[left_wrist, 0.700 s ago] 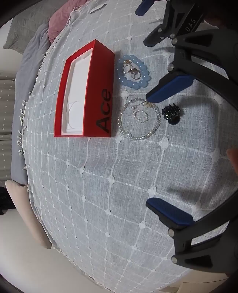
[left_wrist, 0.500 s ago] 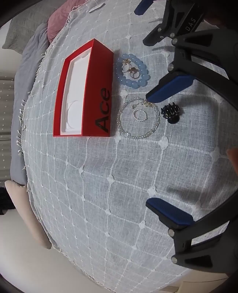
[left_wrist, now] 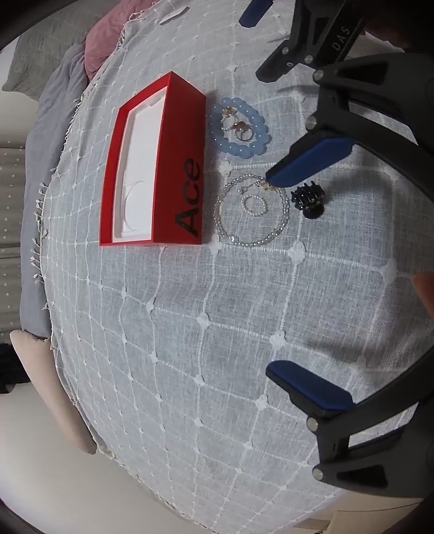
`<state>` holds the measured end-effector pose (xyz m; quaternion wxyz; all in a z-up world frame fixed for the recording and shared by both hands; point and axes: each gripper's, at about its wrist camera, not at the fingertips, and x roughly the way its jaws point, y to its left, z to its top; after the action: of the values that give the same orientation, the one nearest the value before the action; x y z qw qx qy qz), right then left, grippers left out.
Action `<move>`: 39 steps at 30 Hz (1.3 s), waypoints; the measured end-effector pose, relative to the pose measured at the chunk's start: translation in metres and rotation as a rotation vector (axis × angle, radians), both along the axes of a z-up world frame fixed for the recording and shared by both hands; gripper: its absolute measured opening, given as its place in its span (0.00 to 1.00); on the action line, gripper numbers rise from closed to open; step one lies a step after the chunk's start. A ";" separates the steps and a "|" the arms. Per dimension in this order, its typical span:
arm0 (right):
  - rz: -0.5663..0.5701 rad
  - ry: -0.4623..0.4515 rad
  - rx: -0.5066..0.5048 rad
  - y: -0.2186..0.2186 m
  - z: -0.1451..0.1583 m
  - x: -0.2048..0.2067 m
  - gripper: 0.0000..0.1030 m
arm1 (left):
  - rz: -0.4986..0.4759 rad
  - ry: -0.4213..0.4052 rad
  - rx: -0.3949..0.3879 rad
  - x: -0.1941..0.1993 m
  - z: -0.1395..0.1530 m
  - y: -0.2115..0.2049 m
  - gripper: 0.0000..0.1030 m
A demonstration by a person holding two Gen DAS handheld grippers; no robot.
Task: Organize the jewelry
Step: 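Move both tools toward the bracelets beside the red box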
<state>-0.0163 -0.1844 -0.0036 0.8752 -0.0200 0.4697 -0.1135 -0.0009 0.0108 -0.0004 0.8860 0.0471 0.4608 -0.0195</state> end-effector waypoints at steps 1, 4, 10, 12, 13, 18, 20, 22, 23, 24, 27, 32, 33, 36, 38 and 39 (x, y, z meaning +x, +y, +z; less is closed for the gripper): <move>0.000 0.001 -0.003 0.000 0.000 0.000 1.00 | 0.000 -0.007 0.004 -0.001 0.001 0.001 1.00; 0.002 0.002 -0.007 -0.001 0.001 0.000 1.00 | -0.010 -0.016 0.009 -0.002 0.003 0.004 1.00; 0.010 0.005 0.001 -0.001 0.002 0.000 1.00 | -0.039 0.005 -0.030 -0.008 0.009 -0.003 1.00; 0.007 0.004 0.003 -0.002 0.004 0.000 1.00 | -0.063 0.016 -0.027 -0.007 0.012 -0.006 1.00; 0.005 0.003 0.003 -0.002 0.004 0.001 1.00 | -0.071 0.021 -0.028 -0.006 0.013 -0.006 1.00; -0.006 0.011 0.020 -0.007 0.005 0.006 1.00 | -0.085 0.041 -0.059 0.005 0.022 -0.005 1.00; -0.006 0.014 0.025 -0.008 0.007 0.010 1.00 | -0.092 0.047 -0.058 0.009 0.026 -0.005 1.00; -0.001 0.010 0.036 -0.009 0.008 0.012 1.00 | -0.105 0.031 -0.029 0.011 0.028 -0.010 1.00; 0.004 0.009 0.043 -0.009 0.009 0.013 1.00 | -0.114 0.022 -0.013 0.013 0.030 -0.012 1.00; 0.007 0.011 0.050 -0.009 0.010 0.015 1.00 | -0.120 0.017 0.001 0.014 0.032 -0.014 1.00; 0.014 0.016 0.057 -0.008 0.012 0.020 1.00 | -0.136 0.031 -0.001 0.019 0.033 -0.018 1.00; 0.024 0.020 0.063 -0.008 0.018 0.025 1.00 | -0.143 0.066 -0.032 0.025 0.029 -0.021 1.00; 0.025 0.021 0.061 -0.008 0.019 0.026 1.00 | -0.151 0.068 -0.038 0.025 0.029 -0.022 1.00; 0.030 0.024 0.051 -0.009 0.021 0.028 1.00 | -0.198 0.072 -0.060 0.025 0.027 -0.027 1.00; 0.032 0.028 0.044 -0.010 0.022 0.029 1.00 | -0.212 0.082 -0.072 0.025 0.025 -0.030 1.00; 0.033 0.029 0.039 -0.010 0.023 0.029 1.00 | -0.214 0.086 -0.074 0.026 0.025 -0.032 1.00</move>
<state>0.0130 -0.1942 0.0191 0.8704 -0.0124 0.4839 -0.0896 0.0249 -0.0208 0.0242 0.8594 0.0622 0.4897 -0.1328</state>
